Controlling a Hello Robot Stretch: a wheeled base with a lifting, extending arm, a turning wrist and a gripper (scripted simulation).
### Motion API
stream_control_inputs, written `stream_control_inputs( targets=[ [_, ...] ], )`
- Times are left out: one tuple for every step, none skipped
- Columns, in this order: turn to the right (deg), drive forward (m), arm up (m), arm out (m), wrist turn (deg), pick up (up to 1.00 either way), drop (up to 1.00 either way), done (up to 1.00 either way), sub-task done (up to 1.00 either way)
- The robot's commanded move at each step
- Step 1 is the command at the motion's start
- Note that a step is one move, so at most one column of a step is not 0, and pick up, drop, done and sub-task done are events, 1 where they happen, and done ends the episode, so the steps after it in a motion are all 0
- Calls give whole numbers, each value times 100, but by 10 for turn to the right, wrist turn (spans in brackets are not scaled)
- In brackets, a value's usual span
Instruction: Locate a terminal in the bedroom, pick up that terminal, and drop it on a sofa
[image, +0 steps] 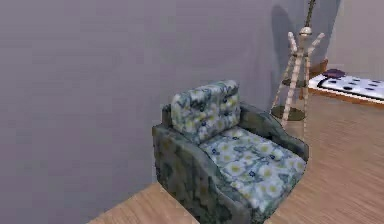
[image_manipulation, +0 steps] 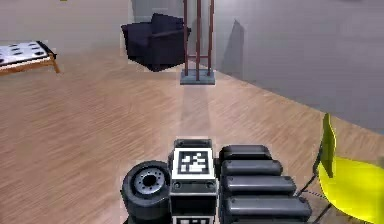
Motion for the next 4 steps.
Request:
stream_control_inputs(
  targets=[
    [-450, 0, 0, 0, 0, 0, 0, 0, 0],
    [-420, 0, 0, 0, 0, 0, 0, 0, 0],
    [0, 60, 0, 0, 0, 0, 0, 0, 0],
    [-330, 0, 0, 0, 0, 0, 0, 0, 0]
  ],
)
